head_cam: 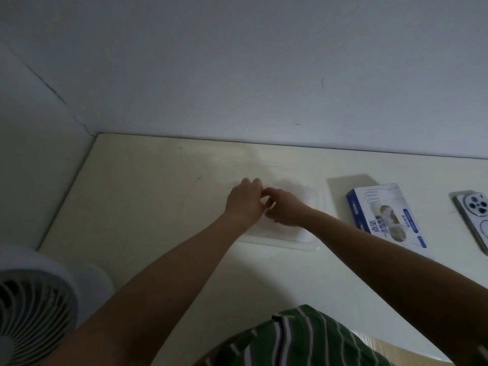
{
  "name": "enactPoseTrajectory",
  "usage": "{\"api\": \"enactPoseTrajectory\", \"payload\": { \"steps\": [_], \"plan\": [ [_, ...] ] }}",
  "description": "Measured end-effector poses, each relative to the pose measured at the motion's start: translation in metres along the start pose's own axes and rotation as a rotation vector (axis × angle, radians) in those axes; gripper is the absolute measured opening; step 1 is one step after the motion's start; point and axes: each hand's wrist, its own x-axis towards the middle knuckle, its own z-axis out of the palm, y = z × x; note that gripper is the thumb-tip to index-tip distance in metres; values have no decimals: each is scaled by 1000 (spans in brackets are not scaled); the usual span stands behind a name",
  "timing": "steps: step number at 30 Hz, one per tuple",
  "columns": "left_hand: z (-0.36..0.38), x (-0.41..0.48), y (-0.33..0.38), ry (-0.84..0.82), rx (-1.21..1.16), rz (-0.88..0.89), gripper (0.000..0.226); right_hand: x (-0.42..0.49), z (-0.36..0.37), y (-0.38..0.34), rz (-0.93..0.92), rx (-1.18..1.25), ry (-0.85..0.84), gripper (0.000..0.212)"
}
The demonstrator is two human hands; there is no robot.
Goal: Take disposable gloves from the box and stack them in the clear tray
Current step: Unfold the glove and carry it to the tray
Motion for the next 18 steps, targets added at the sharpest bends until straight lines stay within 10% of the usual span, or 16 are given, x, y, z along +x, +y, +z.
{"api": "enactPoseTrajectory", "payload": {
  "steps": [5, 18],
  "plan": [
    [21, 12, -22, -342, -21, -211, 92, 7, -2, 7, 163, 133, -3, 63],
    [38, 24, -30, -482, 118, -246, 119, 31, 10, 21, 306, -47, -195, 98]
  ]
}}
